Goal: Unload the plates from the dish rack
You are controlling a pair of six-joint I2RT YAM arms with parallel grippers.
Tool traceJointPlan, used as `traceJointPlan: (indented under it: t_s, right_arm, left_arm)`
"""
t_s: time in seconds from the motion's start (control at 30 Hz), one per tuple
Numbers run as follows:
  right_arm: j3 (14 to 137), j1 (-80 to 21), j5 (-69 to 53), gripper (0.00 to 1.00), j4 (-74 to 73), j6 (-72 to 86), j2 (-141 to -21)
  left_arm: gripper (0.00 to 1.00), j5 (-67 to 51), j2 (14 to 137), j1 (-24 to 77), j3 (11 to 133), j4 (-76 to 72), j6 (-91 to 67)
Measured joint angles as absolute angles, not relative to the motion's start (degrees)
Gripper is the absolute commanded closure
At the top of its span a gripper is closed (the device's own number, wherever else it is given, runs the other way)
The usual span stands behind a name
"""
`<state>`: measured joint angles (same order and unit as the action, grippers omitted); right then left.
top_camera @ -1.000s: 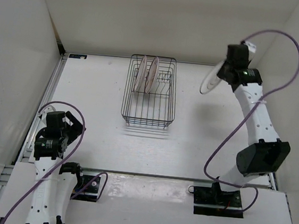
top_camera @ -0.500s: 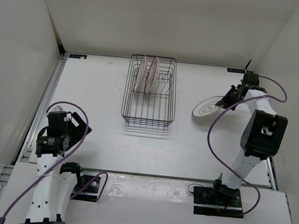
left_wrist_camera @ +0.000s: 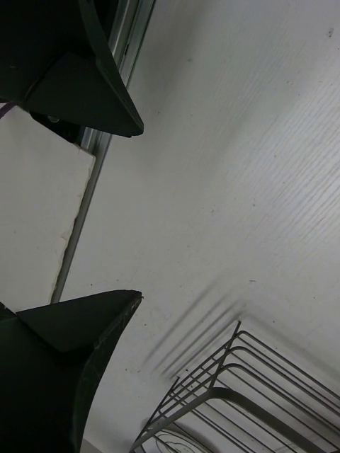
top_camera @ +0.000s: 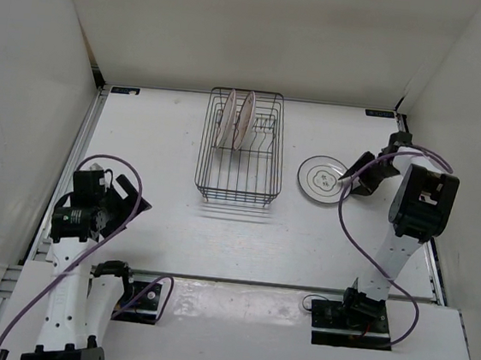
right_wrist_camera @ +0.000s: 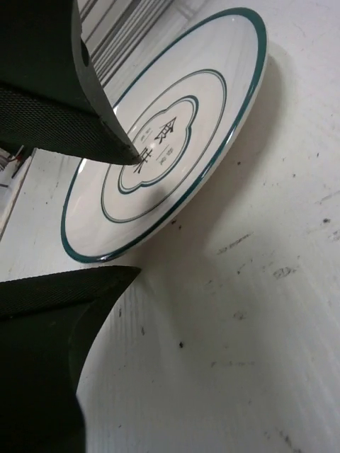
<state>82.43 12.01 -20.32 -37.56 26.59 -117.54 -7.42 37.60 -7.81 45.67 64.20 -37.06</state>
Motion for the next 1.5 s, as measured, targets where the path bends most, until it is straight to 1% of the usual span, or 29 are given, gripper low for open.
traceJointPlan:
  t_s: [0.07, 0.1, 0.13, 0.33, 0.43, 0.47, 0.57, 0.63, 0.67, 0.77, 0.83, 0.87, 1.0, 1.17, 1.27, 1.4, 1.5]
  right_arm:
    - [83.05, 12.01, -19.64, 0.23, -38.81, 26.63, -117.54]
    - [83.48, 11.99, -19.05, 0.17, -39.62, 26.81, -117.54]
    - [84.07, 11.88, -18.26, 0.15, -40.42, 26.7, -117.54]
    - [88.71, 11.9, -12.32, 0.15, -46.15, 27.68, -117.56]
    - [90.08, 11.7, -10.41, 0.15, -48.29, 31.42, -115.22]
    - [89.54, 11.53, -10.41, 0.12, -48.69, 33.34, -113.27]
    - [87.99, 10.15, -11.38, 0.11, -48.25, 37.69, -105.6]
    - [91.46, 8.36, -12.27, 0.11, -49.52, 38.61, -102.04]
    - [94.06, 7.64, -12.4, 0.11, -49.43, 38.48, -100.9]
    - [95.98, 6.42, -12.34, 0.11, -47.77, 38.15, -96.09]
    - [92.95, 7.16, -11.94, 0.12, -47.29, 38.19, -92.36]
    - [91.07, 7.6, -11.81, 0.12, -47.53, 38.44, -91.15]
    - [85.12, 8.62, -12.21, 0.12, -47.11, 39.18, -92.2]
    - [85.49, 8.75, -13.47, 0.12, -45.8, 38.68, -97.03]
    - [86.74, 9.74, -14.44, 0.12, -44.69, 37.39, -97.34]
    - [88.12, 12.23, -15.68, 0.12, -42.83, 35.44, -97.21]
    - [86.46, 13.78, -16.36, 0.12, -40.99, 34.79, -96.14]
  left_arm:
    - [0.0, -8.23, 39.27, -7.81, 46.57, 64.82, -37.01]
    - [0.0, -8.69, 40.12, -7.81, 46.83, 65.14, -37.04]
    - [0.0, -9.13, 41.12, -7.81, 47.0, 65.41, -37.1]
    - [0.0, -9.93, 46.81, -7.81, 48.56, 65.32, -38.61]
    - [0.0, -10.35, 48.77, -7.84, 49.8, 62.65, -37.74]
    - [0.0, -10.9, 49.41, -7.81, 50.54, 61.08, -36.38]
    - [0.01, -12.01, 51.07, -7.75, 52.25, 53.19, -33.36]
    - [0.05, -13.02, 53.19, -7.57, 53.15, 46.81, -31.73]
    - [0.05, -13.32, 54.92, -7.14, 54.35, 44.21, -31.07]
    - [0.06, -14.31, 64.23, -4.8, 61.95, 38.44, -28.03]
    - [0.06, -14.59, 72.36, -1.65, 69.49, 34.89, -25.15]
    - [0.08, -14.61, 76.77, 0.27, 73.6, 33.19, -23.53]
    - [0.08, -14.09, 92.23, 6.28, 88.71, 28.32, -18.94]
    - [0.09, -10.41, 102.21, 12.97, 91.59, 17.08, -13.61]
    - [0.1, -9.87, 110.06, 15.51, 97.08, 13.96, -11.9]
    - [0.13, -8.58, 119.11, 16.43, 103.59, 10.28, -11.99]
    - [0.14, -6.79, 122.5, 16.53, 104.42, 8.14, -13.13]
